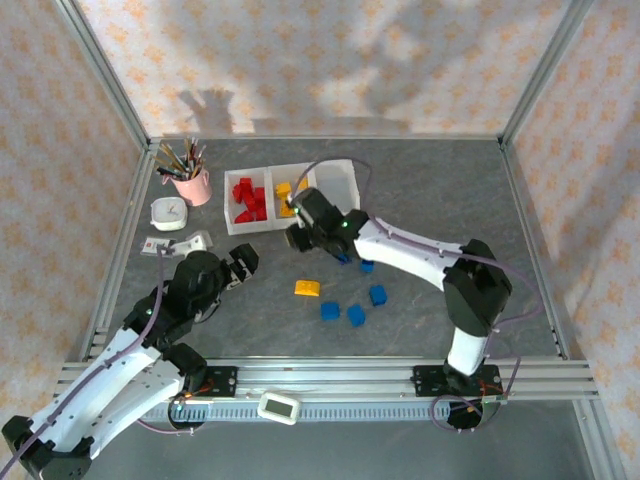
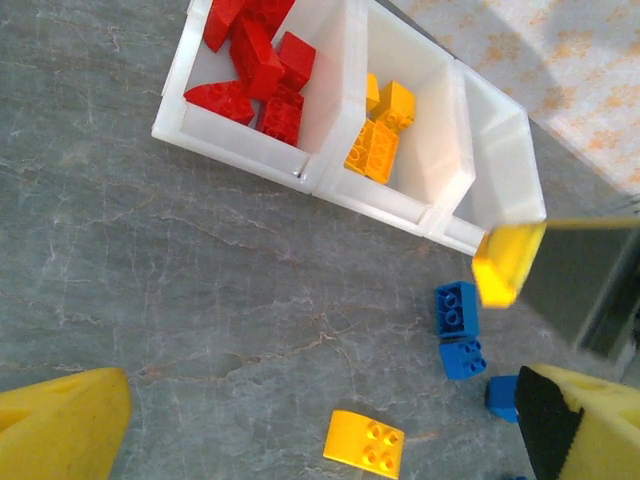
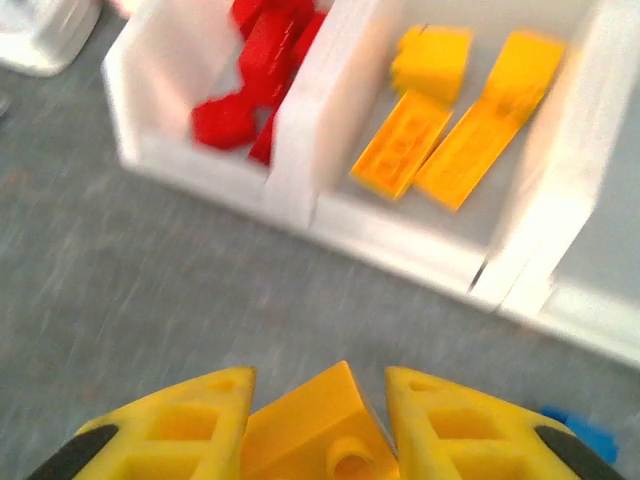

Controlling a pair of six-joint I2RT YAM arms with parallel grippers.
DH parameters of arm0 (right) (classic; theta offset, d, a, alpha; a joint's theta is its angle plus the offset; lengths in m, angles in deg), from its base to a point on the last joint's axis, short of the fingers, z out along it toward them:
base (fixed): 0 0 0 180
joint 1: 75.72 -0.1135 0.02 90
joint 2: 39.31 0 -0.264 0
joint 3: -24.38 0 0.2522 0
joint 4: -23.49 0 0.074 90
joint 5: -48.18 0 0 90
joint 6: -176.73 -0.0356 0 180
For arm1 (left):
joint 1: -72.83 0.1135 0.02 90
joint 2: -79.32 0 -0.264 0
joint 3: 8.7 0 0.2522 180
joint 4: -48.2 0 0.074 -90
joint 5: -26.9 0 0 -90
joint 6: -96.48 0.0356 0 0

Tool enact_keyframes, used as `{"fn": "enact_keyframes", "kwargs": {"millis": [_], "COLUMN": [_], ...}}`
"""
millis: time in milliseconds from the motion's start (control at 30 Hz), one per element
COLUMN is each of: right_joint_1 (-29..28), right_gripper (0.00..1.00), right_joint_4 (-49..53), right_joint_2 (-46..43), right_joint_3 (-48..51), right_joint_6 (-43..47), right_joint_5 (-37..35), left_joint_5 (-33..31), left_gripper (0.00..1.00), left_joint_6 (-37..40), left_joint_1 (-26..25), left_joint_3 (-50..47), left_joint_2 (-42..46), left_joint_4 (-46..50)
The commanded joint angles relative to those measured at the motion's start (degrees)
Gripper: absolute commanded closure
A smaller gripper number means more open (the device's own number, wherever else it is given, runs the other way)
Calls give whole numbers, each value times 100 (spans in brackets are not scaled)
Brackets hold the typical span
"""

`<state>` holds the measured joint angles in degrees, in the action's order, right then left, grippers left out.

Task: Sort the legos into containers by color
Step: Place the lego in the container.

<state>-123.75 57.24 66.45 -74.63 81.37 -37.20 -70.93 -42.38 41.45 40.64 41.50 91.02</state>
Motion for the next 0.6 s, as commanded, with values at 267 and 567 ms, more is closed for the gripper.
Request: {"fn": "enact_keyframes", "kwargs": {"millis": [267,567], "right_joint_1": [609,699], "right_gripper": [65,39], "right_joint_4": [-213,304], "right_joint_2": [2053,2603], "right_joint_3": [-2380,-3664], "right_joint_6": [131,463], "right_joint_5": [-811,-876], "left_joint_5": [49,196], "left_gripper": [1,1], "left_joint_6": [423,472], "left_joint_1": [285,383], "left_joint_3": [344,360], "left_joint_2": [-985,-1210], "left_joint_4": [-1295,-1563]}}
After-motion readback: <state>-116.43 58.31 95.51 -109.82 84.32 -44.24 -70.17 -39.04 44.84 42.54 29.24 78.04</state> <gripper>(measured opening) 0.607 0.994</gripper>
